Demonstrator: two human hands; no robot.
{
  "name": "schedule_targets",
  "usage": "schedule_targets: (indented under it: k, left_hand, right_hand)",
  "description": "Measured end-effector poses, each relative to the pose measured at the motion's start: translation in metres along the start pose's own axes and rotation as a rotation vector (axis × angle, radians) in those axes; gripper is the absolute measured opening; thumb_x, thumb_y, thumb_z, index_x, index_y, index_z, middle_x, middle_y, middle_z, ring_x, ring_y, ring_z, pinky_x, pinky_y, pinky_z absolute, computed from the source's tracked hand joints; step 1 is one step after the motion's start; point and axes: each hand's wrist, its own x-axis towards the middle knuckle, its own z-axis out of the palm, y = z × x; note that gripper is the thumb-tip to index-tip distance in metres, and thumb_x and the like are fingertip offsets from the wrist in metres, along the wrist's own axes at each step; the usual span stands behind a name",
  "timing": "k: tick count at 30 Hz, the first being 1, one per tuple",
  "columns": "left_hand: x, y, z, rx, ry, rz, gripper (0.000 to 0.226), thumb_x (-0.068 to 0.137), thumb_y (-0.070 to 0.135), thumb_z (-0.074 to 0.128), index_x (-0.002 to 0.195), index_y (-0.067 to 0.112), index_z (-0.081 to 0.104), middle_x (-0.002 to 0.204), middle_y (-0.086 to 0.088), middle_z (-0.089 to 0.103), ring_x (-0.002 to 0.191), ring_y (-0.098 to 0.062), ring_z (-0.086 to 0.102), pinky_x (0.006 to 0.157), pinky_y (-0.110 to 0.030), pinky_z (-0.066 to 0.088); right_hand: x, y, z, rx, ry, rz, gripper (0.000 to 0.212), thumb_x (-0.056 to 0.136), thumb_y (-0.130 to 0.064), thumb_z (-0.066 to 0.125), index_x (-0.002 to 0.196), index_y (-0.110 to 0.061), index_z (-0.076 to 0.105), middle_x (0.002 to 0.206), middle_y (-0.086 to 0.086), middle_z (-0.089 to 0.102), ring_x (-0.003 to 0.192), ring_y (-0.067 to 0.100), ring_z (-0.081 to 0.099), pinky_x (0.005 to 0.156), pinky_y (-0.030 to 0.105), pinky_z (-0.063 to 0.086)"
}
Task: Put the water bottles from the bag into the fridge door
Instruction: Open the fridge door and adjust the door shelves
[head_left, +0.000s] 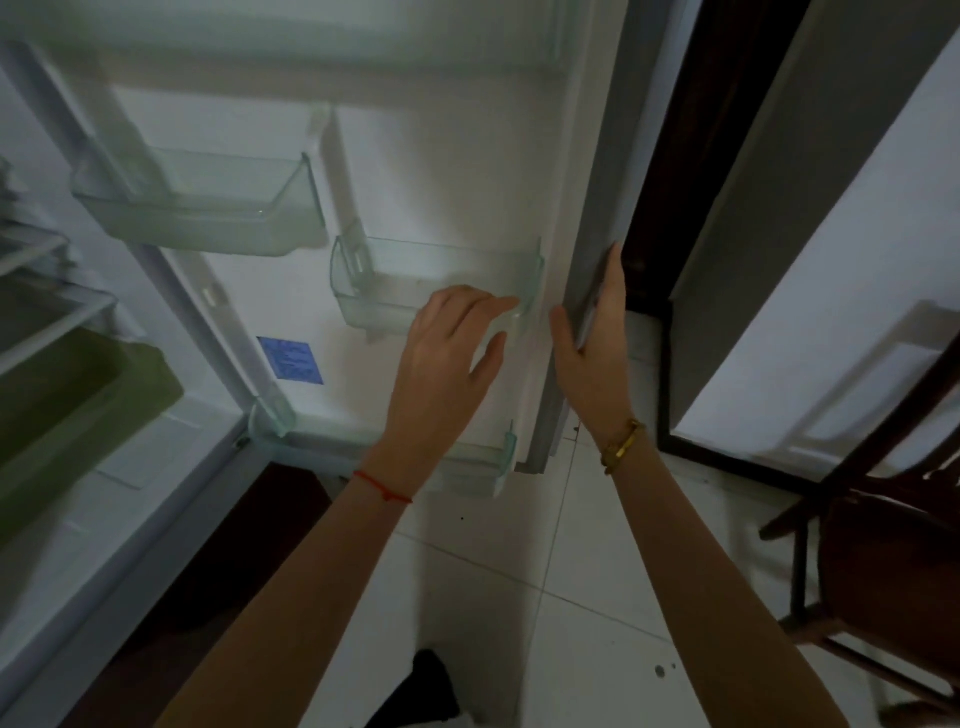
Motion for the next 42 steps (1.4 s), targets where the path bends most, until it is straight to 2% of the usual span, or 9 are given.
schedule_targets:
  k: [6, 10, 15, 19, 25, 31, 36, 39, 42]
  left_hand:
    - [0.022, -0.022, 0.026, 0.125, 0.074, 0.01, 0.023, 0.089, 0.023, 0.066, 0.109, 0.015, 0.074, 0.104, -0.002, 0.07, 0.104, -0.02, 0.061, 0.101, -0.034, 0.039]
    - [0.036, -0.036, 0.043, 0.127, 0.099, 0.024, 0.021, 0.089, 0.024, 0.067, 0.106, 0.016, 0.075, 0.102, -0.002, 0.071, 0.102, -0.019, 0.061, 0.103, -0.034, 0.037]
    - [0.052, -0.053, 0.061, 0.157, 0.132, 0.03, 0.018, 0.089, 0.025, 0.068, 0.103, 0.016, 0.076, 0.097, 0.0, 0.072, 0.098, -0.018, 0.066, 0.106, -0.046, 0.039]
    - [0.064, -0.066, 0.073, 0.181, 0.152, 0.017, 0.019, 0.089, 0.03, 0.068, 0.101, 0.019, 0.077, 0.097, 0.003, 0.072, 0.096, -0.017, 0.067, 0.107, -0.049, 0.038]
    - [0.077, -0.084, 0.093, 0.181, 0.115, 0.033, 0.022, 0.089, 0.02, 0.066, 0.109, 0.017, 0.075, 0.096, 0.002, 0.072, 0.094, -0.019, 0.069, 0.105, -0.05, 0.039]
    - [0.091, -0.101, 0.102, 0.144, 0.103, 0.001, 0.03, 0.088, 0.009, 0.064, 0.117, 0.014, 0.072, 0.102, -0.001, 0.07, 0.1, -0.017, 0.062, 0.113, -0.048, 0.034]
    - [0.1, -0.11, 0.109, 0.223, 0.122, -0.101, 0.031, 0.09, 0.014, 0.065, 0.12, 0.013, 0.07, 0.109, -0.001, 0.07, 0.107, -0.022, 0.064, 0.116, -0.054, 0.027]
    - [0.104, -0.113, 0.116, 0.291, 0.154, -0.168, 0.031, 0.089, 0.017, 0.066, 0.12, 0.015, 0.07, 0.111, 0.0, 0.071, 0.11, -0.024, 0.064, 0.116, -0.055, 0.025]
    - [0.109, -0.119, 0.124, 0.339, 0.166, -0.218, 0.031, 0.089, 0.019, 0.065, 0.119, 0.015, 0.07, 0.111, -0.001, 0.07, 0.111, -0.025, 0.063, 0.119, -0.054, 0.02]
  right_hand:
    - [0.04, 0.021, 0.009, 0.023, -0.033, 0.029, 0.078, 0.099, -0.025, 0.05, 0.154, -0.009, -0.003, 0.163, 0.002, 0.005, 0.151, 0.012, 0.008, 0.124, 0.044, 0.016]
    - [0.068, 0.035, 0.017, 0.052, -0.04, 0.05, 0.078, 0.099, -0.031, 0.048, 0.154, -0.014, -0.004, 0.163, -0.003, 0.004, 0.151, 0.008, 0.008, 0.124, 0.042, 0.017]
    - [0.099, 0.051, 0.033, 0.082, 0.006, -0.006, 0.075, 0.101, -0.024, 0.048, 0.154, -0.018, -0.004, 0.163, -0.004, 0.004, 0.151, 0.01, 0.009, 0.123, 0.048, 0.02]
    - [0.122, 0.067, 0.044, 0.06, 0.015, -0.024, 0.071, 0.102, -0.021, 0.046, 0.155, -0.016, -0.001, 0.163, -0.002, 0.004, 0.152, 0.012, 0.007, 0.123, 0.049, 0.018]
    - [0.156, 0.085, 0.058, 0.072, -0.009, -0.005, 0.071, 0.101, -0.029, 0.048, 0.154, -0.025, 0.001, 0.163, -0.005, 0.009, 0.151, 0.011, 0.014, 0.121, 0.048, 0.024]
    - [0.185, 0.095, 0.07, 0.063, -0.037, 0.015, 0.071, 0.1, -0.028, 0.049, 0.155, -0.019, 0.005, 0.162, -0.005, 0.012, 0.148, 0.0, 0.014, 0.125, 0.031, 0.016]
    - [0.214, 0.111, 0.082, 0.049, -0.073, -0.036, 0.071, 0.099, -0.02, 0.05, 0.154, -0.007, 0.007, 0.162, 0.005, 0.014, 0.144, 0.001, 0.016, 0.118, 0.009, 0.013]
    - [0.23, 0.121, 0.086, 0.029, -0.141, -0.08, 0.073, 0.099, -0.021, 0.049, 0.154, -0.005, 0.003, 0.16, 0.0, 0.011, 0.145, 0.003, 0.013, 0.119, 0.012, 0.009]
    - [0.246, 0.123, 0.088, 0.031, -0.218, -0.043, 0.07, 0.101, -0.024, 0.045, 0.155, -0.013, 0.001, 0.161, -0.003, 0.009, 0.144, 0.0, 0.011, 0.118, 0.01, 0.008]
